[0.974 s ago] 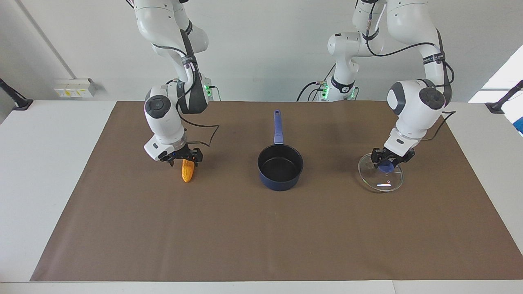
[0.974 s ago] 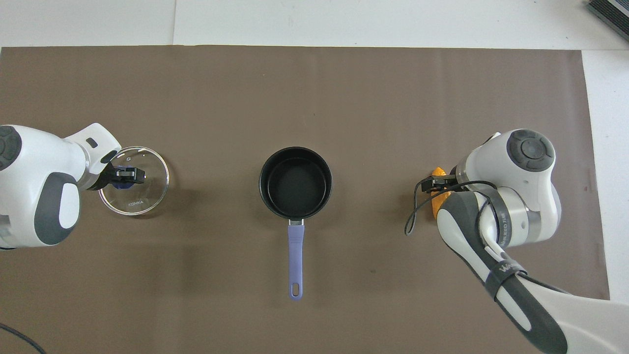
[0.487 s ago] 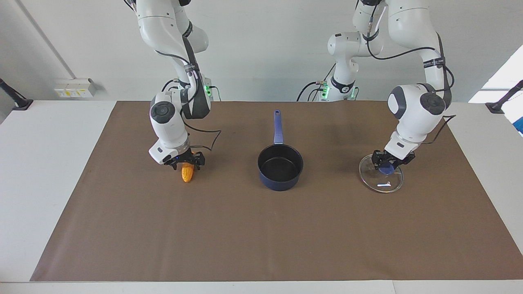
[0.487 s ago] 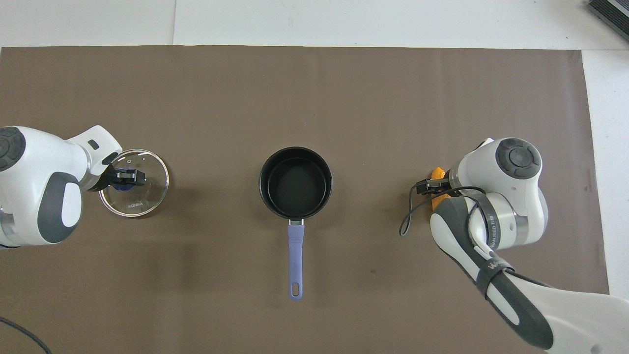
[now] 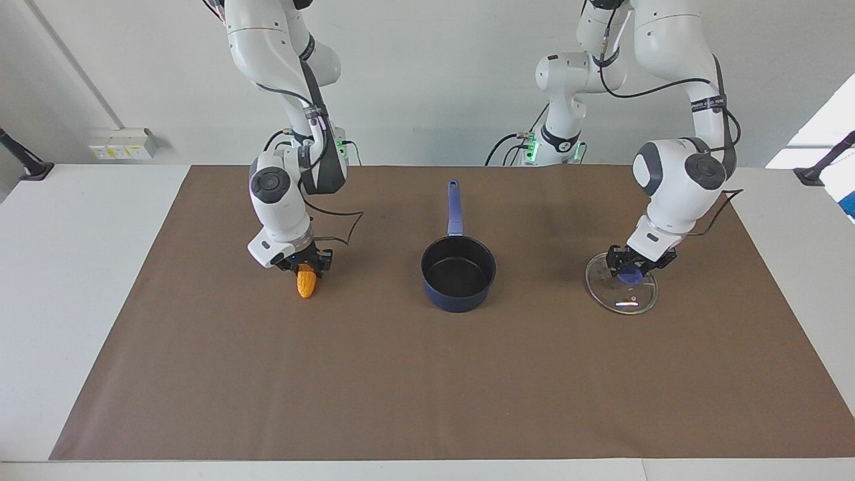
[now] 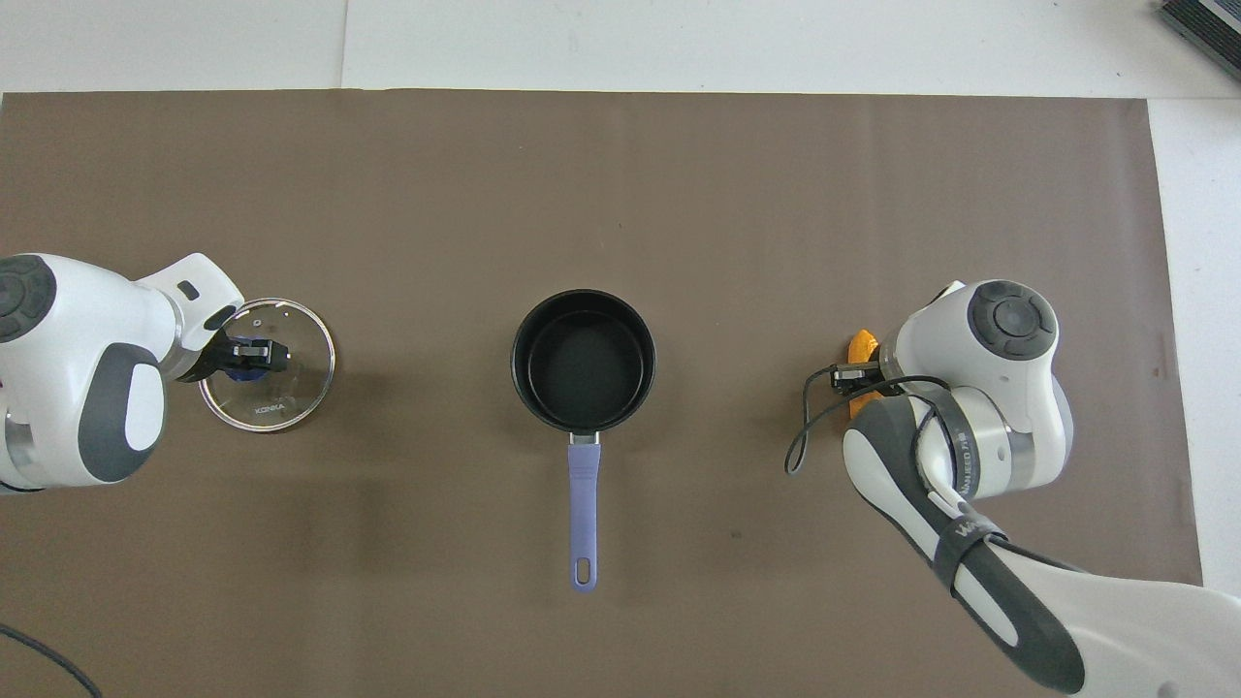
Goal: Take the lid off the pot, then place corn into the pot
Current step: 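Lower the lid with the left gripper while the right gripper grasps the corn, then carry the corn toward the pot while the left gripper withdraws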
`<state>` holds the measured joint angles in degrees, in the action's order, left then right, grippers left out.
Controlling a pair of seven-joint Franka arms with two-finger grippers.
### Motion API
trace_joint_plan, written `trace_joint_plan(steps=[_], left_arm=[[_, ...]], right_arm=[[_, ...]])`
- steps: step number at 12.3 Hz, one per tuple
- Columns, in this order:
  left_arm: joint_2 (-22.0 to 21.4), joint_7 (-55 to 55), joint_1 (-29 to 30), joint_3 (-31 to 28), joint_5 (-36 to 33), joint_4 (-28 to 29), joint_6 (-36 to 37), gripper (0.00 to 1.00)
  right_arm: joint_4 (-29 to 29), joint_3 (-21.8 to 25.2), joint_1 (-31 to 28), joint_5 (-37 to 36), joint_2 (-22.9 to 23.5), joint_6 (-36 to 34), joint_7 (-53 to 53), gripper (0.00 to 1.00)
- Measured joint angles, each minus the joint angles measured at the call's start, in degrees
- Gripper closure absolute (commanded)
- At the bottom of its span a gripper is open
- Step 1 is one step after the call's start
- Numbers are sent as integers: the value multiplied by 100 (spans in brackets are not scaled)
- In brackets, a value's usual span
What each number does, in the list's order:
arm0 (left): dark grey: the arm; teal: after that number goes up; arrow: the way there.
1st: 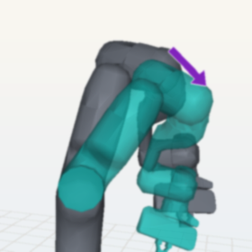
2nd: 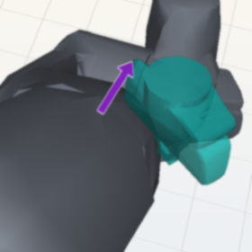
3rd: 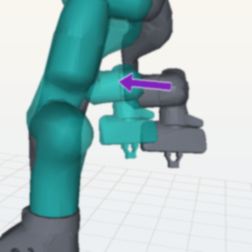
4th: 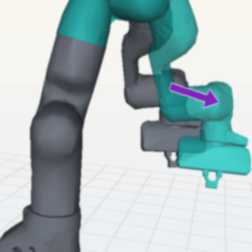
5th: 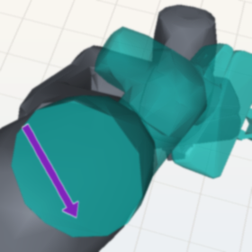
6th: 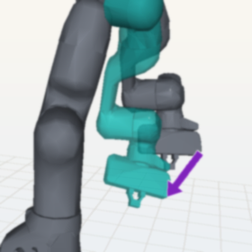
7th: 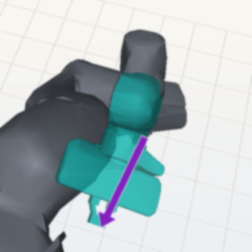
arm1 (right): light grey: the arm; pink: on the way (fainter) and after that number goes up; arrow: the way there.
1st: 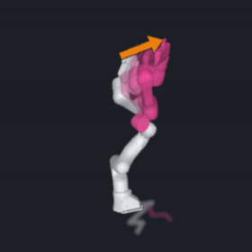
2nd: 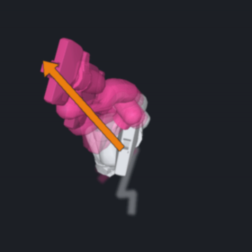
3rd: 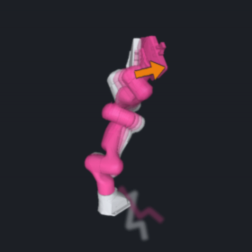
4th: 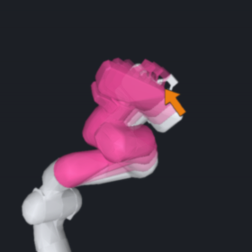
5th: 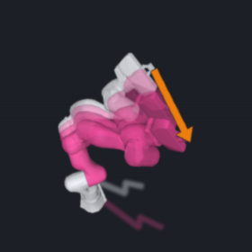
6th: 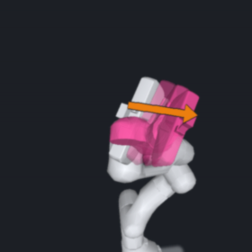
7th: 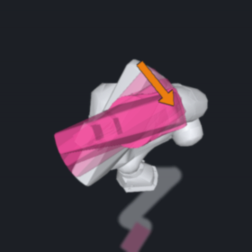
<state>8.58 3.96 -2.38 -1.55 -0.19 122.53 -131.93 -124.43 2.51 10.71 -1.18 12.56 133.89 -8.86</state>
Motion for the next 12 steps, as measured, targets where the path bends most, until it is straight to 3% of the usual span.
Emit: trace_joint_plan(steps=[1,7,12], left_arm=[[0,25,0,0,1,0,0,0],[0,188,0,17,2,-3,0,0],[-154,202,0,25,2,-426,-20,0]], right_arm=[[8,0,30,0,-9,0,-32,100],[349,1,63,0,-118,-259,-61,100],[1408,-6,467,0,-405,-1498,-403,100]])
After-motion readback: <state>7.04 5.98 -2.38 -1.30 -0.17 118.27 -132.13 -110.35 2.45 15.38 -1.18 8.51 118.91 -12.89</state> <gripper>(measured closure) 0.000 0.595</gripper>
